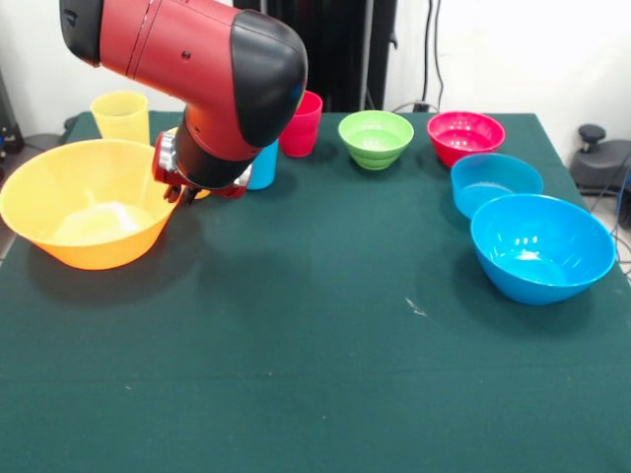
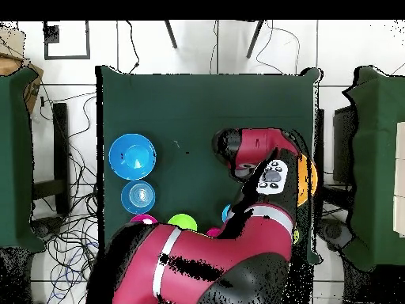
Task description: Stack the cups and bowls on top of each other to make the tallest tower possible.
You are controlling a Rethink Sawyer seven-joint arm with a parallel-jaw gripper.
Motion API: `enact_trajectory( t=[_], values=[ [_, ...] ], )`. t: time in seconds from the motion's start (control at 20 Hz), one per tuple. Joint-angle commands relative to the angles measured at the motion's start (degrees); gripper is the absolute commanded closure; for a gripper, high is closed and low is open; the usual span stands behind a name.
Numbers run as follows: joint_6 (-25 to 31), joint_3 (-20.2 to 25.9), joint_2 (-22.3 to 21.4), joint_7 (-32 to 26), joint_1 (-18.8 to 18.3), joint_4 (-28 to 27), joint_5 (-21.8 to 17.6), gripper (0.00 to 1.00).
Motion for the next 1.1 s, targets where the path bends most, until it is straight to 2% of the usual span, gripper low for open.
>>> enact_trajectory(
  t=[0.05, 0.55, 0.95, 1.1],
  values=[
    [-3.53, 6.99, -0.11, -4.35, -0.38, 0.76, -3.17, 1.0],
    [-3.85, 7.29, 0.42, -4.5, -0.43, -0.35, -3.2, 1.0],
    [-5.21, 7.58, -0.4, -3.58, -0.47, 0.67, -2.66, 1.0],
    [-5.11, 7.62, -1.95, -3.17, -0.12, 2.35, -2.14, 1.0]
  ],
)
